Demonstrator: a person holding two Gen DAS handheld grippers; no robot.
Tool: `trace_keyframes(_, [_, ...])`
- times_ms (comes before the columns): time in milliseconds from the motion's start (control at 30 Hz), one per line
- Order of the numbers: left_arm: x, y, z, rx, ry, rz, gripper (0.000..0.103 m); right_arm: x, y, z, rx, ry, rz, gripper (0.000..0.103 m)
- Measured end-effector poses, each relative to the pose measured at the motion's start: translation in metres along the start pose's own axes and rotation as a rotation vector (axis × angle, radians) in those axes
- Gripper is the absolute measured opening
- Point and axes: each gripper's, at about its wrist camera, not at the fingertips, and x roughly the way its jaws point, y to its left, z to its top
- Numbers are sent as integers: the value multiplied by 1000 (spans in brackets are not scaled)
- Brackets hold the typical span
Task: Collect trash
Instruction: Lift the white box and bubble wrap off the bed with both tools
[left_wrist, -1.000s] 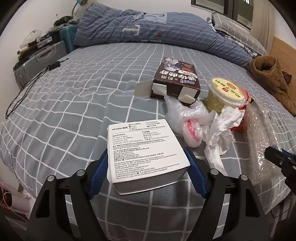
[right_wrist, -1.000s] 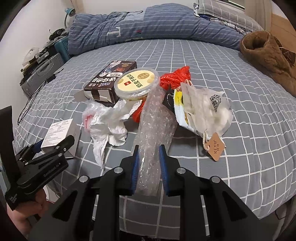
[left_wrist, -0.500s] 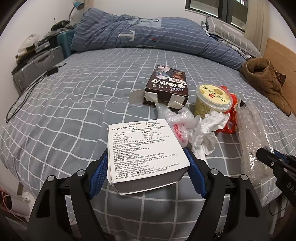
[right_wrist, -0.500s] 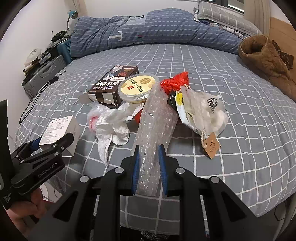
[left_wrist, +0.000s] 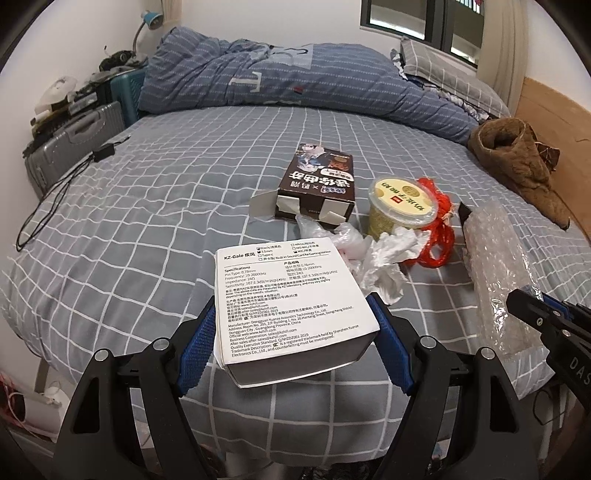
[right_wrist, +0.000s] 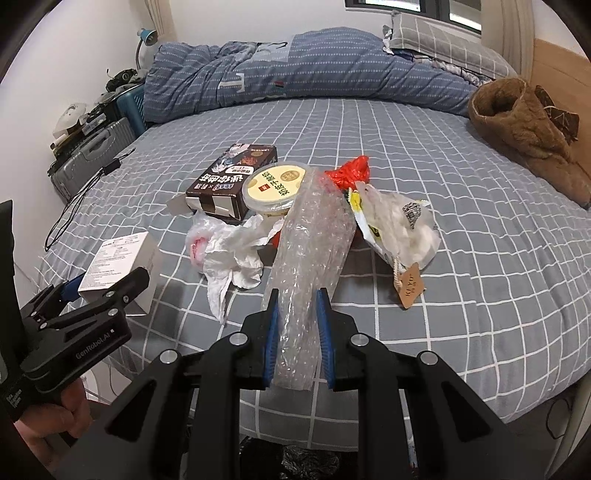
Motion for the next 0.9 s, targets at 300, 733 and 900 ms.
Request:
trace_keyframes(300, [-19, -4, -7, 6, -9, -17, 76, -18, 3, -4, -5, -9, -8, 18])
trace_keyframes(733, [-44, -2, -22, 14, -19, -32, 76, -39, 6, -21, -11, -3, 15, 18])
trace_keyframes(900, [-54, -3, -27, 16, -28, -43, 76, -44, 4, -28, -6, 4, 29, 18])
